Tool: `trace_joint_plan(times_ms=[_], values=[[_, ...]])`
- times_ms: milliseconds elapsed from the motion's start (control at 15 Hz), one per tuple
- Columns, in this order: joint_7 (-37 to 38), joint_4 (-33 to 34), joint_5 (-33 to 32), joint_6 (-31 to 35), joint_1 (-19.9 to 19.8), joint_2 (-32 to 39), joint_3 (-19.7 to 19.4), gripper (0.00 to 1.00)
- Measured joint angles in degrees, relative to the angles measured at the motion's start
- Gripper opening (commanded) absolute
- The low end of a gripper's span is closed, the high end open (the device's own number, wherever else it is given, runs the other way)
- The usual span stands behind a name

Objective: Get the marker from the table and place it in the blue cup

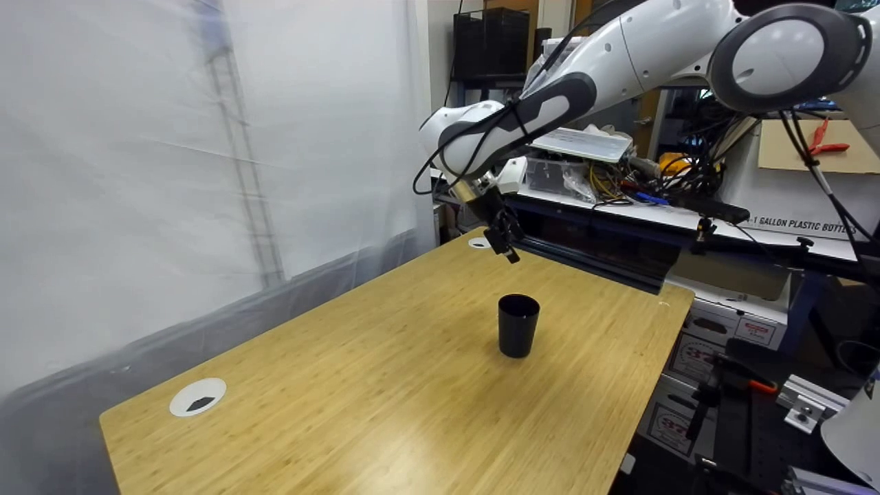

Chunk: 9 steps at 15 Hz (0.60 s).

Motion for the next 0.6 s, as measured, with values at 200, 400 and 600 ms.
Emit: trace_joint_plan(times_ms=[200, 400, 600], values=[[-0.03, -4.04, 4.54, 9.72, -4.18, -1.31, -1.06, 1.0], [-0.29, -10.44, 7.54, 20.13, -7.52, -3.58, -2.16, 1.0], [-0.85, -18.12, 9.35, 29.47, -9.89, -6.28, -3.29, 1.0]])
